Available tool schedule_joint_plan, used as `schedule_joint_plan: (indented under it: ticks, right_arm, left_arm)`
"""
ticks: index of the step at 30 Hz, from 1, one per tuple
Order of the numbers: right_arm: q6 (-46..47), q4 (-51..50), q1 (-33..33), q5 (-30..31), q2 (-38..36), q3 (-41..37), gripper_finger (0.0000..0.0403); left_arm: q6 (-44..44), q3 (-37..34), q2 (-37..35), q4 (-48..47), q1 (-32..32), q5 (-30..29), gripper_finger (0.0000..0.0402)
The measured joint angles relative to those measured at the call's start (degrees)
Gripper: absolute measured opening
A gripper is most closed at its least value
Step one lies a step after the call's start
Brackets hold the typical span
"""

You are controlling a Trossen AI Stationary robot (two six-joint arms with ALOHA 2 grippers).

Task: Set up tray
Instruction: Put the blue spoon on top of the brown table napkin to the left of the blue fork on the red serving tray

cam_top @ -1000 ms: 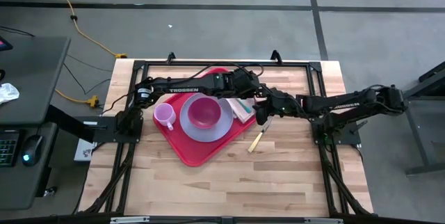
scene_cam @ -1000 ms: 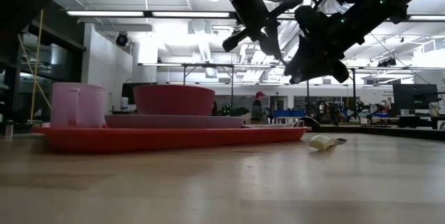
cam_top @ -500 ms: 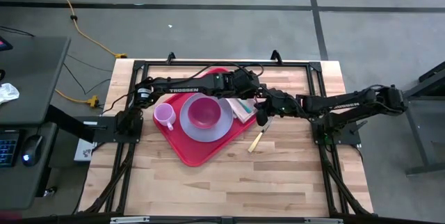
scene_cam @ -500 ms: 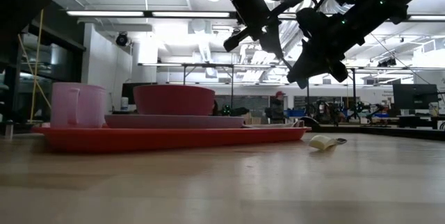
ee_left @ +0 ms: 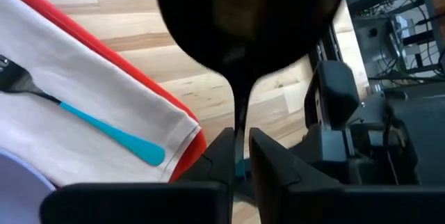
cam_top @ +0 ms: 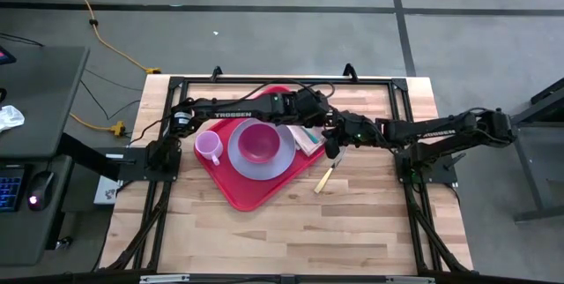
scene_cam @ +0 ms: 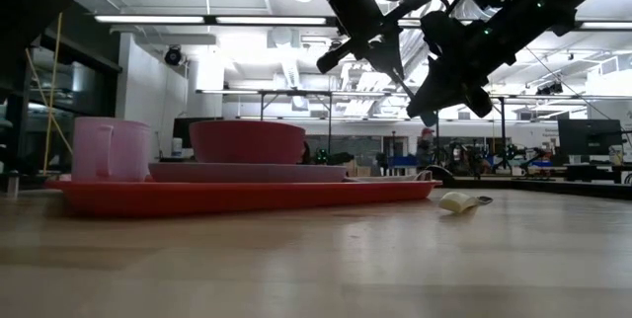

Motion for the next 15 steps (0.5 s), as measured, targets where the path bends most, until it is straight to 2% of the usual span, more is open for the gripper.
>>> schedule_joint_plan:
  ticks: [15]
  right_arm:
    - [-1.0, 0.0, -2.1, -3.7, 0.0, 0.0, 0.0000]
  left_arm:
    - [0.0, 0.0, 0.0, -1.0, 0.0, -0.2, 0.0080]
